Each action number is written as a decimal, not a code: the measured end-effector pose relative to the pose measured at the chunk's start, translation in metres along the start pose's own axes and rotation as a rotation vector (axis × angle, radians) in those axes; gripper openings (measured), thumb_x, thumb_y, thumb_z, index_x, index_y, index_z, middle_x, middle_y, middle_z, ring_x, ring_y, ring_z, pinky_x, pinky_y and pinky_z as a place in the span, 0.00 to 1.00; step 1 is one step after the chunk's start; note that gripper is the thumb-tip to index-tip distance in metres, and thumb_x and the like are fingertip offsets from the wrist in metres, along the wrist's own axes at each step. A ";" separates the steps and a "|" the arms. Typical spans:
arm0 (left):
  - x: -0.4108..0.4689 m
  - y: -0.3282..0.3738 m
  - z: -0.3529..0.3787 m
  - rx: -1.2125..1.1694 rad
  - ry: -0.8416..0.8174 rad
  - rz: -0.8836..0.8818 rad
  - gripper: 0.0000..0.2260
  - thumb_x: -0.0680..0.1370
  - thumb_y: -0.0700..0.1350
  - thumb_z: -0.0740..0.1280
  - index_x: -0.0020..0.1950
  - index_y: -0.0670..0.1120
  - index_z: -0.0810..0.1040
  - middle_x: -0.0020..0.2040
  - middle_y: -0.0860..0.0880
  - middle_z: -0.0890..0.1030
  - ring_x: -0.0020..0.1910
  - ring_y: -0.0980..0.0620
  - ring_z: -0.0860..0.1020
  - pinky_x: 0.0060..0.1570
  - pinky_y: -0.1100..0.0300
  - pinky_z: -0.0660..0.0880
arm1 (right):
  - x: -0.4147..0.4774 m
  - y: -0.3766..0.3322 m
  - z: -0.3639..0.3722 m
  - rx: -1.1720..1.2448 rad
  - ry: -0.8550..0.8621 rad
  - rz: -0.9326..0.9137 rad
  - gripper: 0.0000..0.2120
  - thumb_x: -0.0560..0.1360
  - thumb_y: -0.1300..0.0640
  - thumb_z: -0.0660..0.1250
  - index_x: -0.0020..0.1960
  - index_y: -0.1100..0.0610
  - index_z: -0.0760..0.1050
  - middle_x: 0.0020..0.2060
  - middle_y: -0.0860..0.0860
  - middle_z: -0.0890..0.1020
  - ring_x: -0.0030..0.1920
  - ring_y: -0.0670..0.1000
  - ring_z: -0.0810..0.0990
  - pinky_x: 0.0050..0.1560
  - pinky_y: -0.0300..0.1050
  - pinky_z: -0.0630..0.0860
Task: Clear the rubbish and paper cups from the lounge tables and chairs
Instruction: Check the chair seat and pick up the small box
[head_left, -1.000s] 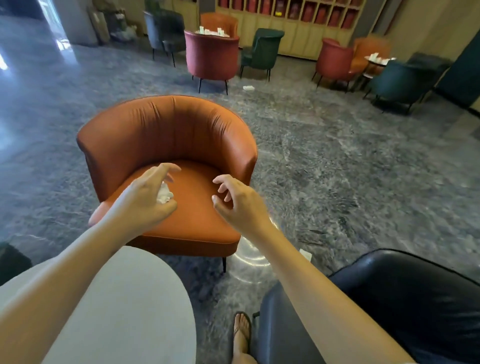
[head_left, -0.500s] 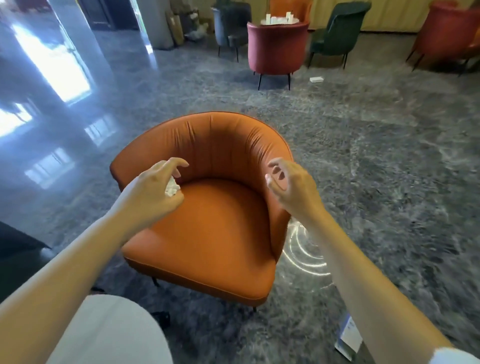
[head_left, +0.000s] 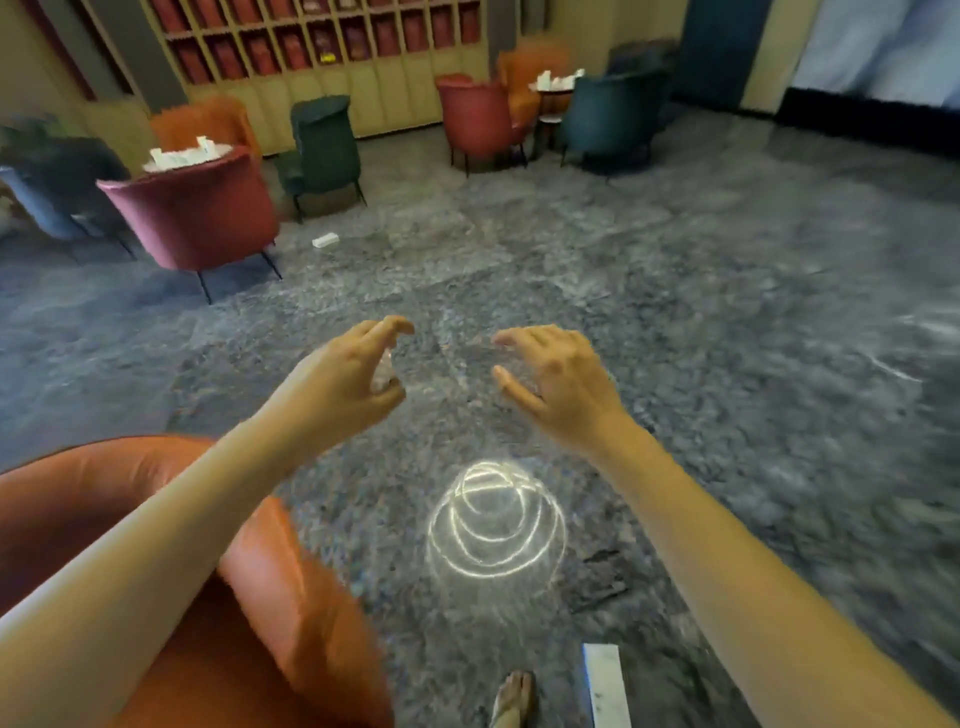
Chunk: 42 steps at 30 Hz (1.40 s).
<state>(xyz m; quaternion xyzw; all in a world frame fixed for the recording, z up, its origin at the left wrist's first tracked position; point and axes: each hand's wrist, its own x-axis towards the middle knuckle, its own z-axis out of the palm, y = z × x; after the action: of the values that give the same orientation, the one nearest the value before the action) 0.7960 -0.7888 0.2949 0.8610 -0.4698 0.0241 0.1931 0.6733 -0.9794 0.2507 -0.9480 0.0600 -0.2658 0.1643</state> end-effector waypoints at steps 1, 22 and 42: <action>0.030 0.004 0.013 -0.004 -0.016 0.045 0.23 0.71 0.41 0.66 0.66 0.48 0.67 0.60 0.45 0.74 0.56 0.44 0.75 0.56 0.48 0.72 | 0.008 0.024 -0.002 -0.017 0.008 0.046 0.19 0.77 0.49 0.59 0.61 0.59 0.73 0.54 0.55 0.79 0.56 0.56 0.75 0.56 0.48 0.63; 0.368 0.340 0.231 -0.196 -0.425 1.236 0.22 0.75 0.44 0.64 0.68 0.47 0.64 0.64 0.42 0.72 0.55 0.40 0.75 0.49 0.45 0.75 | -0.105 0.265 -0.162 -0.647 0.280 1.079 0.20 0.74 0.50 0.60 0.59 0.62 0.75 0.54 0.57 0.80 0.54 0.58 0.77 0.53 0.53 0.68; 0.170 0.388 0.336 -0.354 -1.054 2.351 0.23 0.72 0.42 0.67 0.67 0.46 0.68 0.56 0.43 0.77 0.50 0.41 0.77 0.44 0.56 0.71 | -0.175 0.086 0.024 -1.000 0.945 2.304 0.16 0.75 0.53 0.64 0.58 0.60 0.76 0.50 0.57 0.82 0.53 0.59 0.78 0.53 0.54 0.71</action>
<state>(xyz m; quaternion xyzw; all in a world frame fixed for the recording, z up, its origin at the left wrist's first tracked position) 0.5256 -1.2318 0.1426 -0.1953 -0.9542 -0.2232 -0.0400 0.5341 -1.0182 0.1172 -0.1334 0.9591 -0.2265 -0.1051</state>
